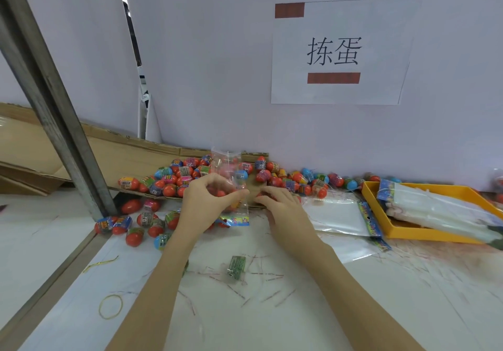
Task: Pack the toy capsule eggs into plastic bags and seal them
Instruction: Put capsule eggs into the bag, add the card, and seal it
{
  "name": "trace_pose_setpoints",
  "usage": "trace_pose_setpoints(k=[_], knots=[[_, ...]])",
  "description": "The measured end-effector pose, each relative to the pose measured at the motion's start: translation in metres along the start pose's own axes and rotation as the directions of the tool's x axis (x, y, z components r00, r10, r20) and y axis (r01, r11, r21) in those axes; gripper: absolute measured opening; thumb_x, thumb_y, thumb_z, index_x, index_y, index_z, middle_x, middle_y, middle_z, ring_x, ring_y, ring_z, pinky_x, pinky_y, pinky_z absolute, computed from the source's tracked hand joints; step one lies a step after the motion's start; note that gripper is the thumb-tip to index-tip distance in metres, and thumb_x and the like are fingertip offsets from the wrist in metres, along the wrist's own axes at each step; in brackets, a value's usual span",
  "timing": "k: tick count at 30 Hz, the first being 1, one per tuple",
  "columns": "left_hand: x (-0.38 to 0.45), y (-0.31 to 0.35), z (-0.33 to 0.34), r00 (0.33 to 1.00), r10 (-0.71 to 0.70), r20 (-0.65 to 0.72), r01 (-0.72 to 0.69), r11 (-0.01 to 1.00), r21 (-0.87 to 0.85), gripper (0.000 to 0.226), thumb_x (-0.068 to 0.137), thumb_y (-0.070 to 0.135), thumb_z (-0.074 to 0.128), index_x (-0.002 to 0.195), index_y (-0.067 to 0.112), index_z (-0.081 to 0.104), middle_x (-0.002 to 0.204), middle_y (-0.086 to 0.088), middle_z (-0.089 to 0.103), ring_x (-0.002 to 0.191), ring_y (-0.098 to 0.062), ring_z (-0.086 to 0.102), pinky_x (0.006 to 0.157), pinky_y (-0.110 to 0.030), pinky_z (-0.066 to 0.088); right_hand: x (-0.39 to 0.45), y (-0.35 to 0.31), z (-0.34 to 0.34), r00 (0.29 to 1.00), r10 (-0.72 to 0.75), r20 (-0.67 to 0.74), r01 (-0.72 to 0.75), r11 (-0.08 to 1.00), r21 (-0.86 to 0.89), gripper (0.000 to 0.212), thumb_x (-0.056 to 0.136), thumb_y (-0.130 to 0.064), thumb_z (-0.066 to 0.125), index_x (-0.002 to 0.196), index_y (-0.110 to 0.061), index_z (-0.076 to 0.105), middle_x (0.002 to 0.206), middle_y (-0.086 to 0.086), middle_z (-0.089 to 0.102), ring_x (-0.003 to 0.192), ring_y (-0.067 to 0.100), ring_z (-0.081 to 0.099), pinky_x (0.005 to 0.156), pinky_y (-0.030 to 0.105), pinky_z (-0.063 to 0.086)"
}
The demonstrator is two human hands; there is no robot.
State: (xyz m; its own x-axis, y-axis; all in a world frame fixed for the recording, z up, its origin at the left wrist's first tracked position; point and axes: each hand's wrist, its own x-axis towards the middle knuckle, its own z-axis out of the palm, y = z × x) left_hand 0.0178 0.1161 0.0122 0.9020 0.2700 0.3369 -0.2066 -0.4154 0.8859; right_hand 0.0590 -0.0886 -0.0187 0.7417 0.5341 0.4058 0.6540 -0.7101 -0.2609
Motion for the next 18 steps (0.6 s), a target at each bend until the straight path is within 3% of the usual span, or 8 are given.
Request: trace_pose_setpoints(k=[4,8,10,14,18], knots=[[-0.003,0.002,0.007,0.995,0.033,0.094,-0.036,0.999,0.026,0.042,0.062,0.052,0.095,0.086,0.023,0.075,0.083,0.009,0.078,0.076,-0.009,0.074,0.067,-0.018,0.058,0.002,0.002,0.0,0.99,0.12,-0.075,-0.117,0.992,0.047,0.028,0.103,-0.019,0.06,0.131,-0.014,0.062,0.132,0.007,0.05,0.12,0.025,0.042,0.103,0.034,0.04],[-0.004,0.004,0.012,0.985,0.007,0.173,-0.023,0.996,0.088,0.044,0.066,0.051,0.097,0.095,0.027,0.073,0.09,0.011,0.079,0.087,-0.006,0.075,0.082,-0.029,0.06,0.001,0.006,0.001,0.985,0.168,-0.044,-0.163,0.982,0.094,0.027,0.106,-0.02,0.055,0.132,-0.015,0.058,0.13,0.006,0.053,0.119,0.025,0.042,0.102,0.035,0.041],[-0.006,0.005,0.014,0.982,-0.001,0.188,-0.018,0.995,0.101,0.045,0.066,0.051,0.097,0.096,0.027,0.072,0.09,0.012,0.079,0.086,-0.005,0.075,0.084,-0.035,0.062,0.003,0.005,-0.003,0.974,0.196,-0.117,-0.174,0.969,0.177,0.025,0.102,-0.017,0.062,0.126,-0.014,0.06,0.124,0.005,0.057,0.114,0.023,0.049,0.097,0.033,0.045],[-0.009,0.007,0.015,0.986,0.003,0.168,-0.025,0.991,0.131,0.045,0.066,0.053,0.096,0.097,0.032,0.07,0.086,0.014,0.079,0.074,-0.007,0.075,0.076,-0.043,0.065,0.004,-0.004,-0.015,0.832,0.381,-0.403,-0.151,0.854,0.497,0.03,0.096,-0.012,0.07,0.125,-0.012,0.062,0.111,0.002,0.061,0.096,0.016,0.061,0.087,0.028,0.053],[-0.011,0.008,0.019,0.986,0.045,0.163,-0.089,0.958,0.274,0.043,0.067,0.062,0.091,0.091,0.039,0.064,0.081,0.023,0.073,0.07,-0.004,0.07,0.073,-0.038,0.062,0.005,-0.013,-0.028,0.687,0.382,-0.618,0.02,0.84,0.542,0.025,0.095,-0.011,0.074,0.119,-0.012,0.067,0.111,-0.001,0.06,0.1,0.012,0.063,0.087,0.024,0.053]])
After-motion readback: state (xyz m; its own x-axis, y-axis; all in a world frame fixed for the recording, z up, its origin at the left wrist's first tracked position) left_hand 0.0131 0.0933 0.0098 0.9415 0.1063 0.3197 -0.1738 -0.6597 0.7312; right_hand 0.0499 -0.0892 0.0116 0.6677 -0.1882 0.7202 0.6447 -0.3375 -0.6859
